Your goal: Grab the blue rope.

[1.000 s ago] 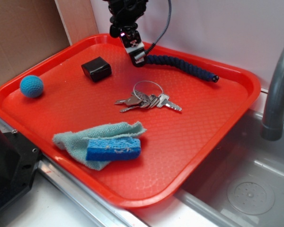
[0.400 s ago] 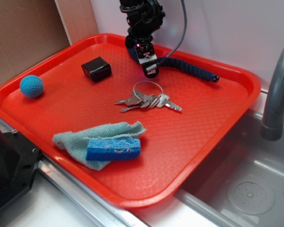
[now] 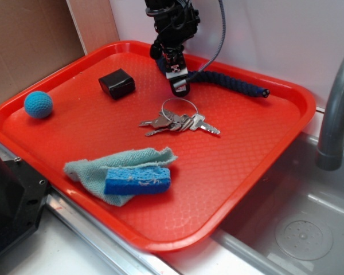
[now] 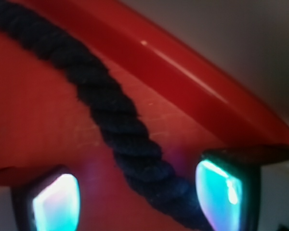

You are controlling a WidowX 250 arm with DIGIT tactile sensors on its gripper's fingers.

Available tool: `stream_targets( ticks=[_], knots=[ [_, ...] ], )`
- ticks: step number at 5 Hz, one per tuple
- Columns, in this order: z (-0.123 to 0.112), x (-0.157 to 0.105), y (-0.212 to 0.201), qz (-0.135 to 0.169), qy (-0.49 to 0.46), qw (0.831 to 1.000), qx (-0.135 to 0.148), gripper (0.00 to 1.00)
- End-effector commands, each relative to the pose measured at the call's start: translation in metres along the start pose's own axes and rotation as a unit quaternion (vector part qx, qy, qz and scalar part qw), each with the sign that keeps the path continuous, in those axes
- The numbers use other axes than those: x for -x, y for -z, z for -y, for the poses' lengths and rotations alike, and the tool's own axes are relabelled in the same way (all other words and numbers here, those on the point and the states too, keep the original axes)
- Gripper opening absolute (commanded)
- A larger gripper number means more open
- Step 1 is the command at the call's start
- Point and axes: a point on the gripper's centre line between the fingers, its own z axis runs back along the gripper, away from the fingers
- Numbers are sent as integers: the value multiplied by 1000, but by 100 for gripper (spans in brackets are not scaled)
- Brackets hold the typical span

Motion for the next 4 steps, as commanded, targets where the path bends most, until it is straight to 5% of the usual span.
stream_targets(
  ticks=[1, 4],
  knots=[
    [30, 0, -13, 5, 39, 998, 39, 0],
    [37, 2, -14, -16, 10, 999, 33, 0]
  ],
)
